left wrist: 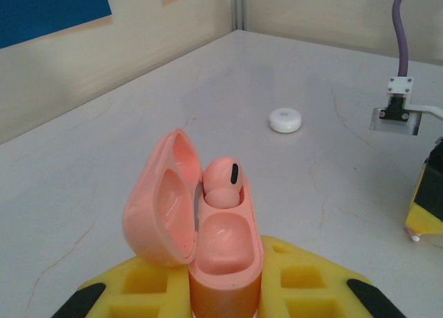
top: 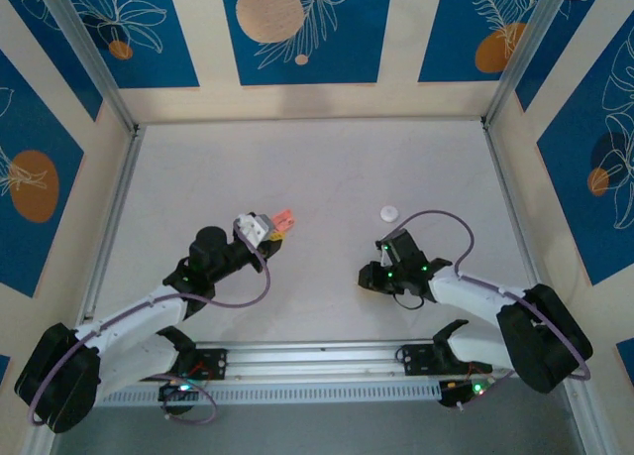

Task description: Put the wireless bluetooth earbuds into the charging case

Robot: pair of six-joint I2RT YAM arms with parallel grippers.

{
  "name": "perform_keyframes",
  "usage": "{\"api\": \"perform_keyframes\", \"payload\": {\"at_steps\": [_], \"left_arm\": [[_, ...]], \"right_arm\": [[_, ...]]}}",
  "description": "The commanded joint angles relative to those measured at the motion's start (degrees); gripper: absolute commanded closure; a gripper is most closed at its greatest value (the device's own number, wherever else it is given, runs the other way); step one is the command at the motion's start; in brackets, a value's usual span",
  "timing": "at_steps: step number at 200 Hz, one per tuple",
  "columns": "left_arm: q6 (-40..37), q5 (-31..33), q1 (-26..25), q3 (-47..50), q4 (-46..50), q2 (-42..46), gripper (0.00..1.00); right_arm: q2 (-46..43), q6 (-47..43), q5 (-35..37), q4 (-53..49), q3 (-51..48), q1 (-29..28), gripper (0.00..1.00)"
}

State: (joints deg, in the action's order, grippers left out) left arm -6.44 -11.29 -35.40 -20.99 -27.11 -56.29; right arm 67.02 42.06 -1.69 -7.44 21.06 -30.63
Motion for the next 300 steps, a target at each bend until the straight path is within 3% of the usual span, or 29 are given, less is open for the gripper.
{"api": "perform_keyframes", "payload": {"at_steps": [1,75,100,134,177,300], "left_arm": [[-0.4,-0.4,-0.5,-1.9,0.3,0.9,0.8],[-0.1,-0.9,-0.5,-2.0,0.2,0.8,0.8],[-0.1,-0.9,-0.6,-2.1,0.5,1.2,0.8],[-0.1,-0.6,-0.5,-2.0,0.8,1.5,0.8],[-0.2,-0.6,-0.6,-1.9,0.8,2.0,0.8],[-1.3,1.0,-0.5,-2.0,3.5,4.2,0.8]], "right_arm": [[-2.6,2.5,0.5,-1.2,-2.2,0.7,0.71],[-7.0,2.6,-1.4,-2.4,-3.5,1.2,0.71],[-8.8,7.3,0.2,-7.6,-1.5,2.0,0.65],[-8.9,12.6,-1.6,-15.3,1.9,3.0,0.65],[-5.5,16.1,-7.3,-13.4,2.6,3.9,0.68],[11.5,7.6,-13.3,-6.5,11.8,6.1,0.68]]}}
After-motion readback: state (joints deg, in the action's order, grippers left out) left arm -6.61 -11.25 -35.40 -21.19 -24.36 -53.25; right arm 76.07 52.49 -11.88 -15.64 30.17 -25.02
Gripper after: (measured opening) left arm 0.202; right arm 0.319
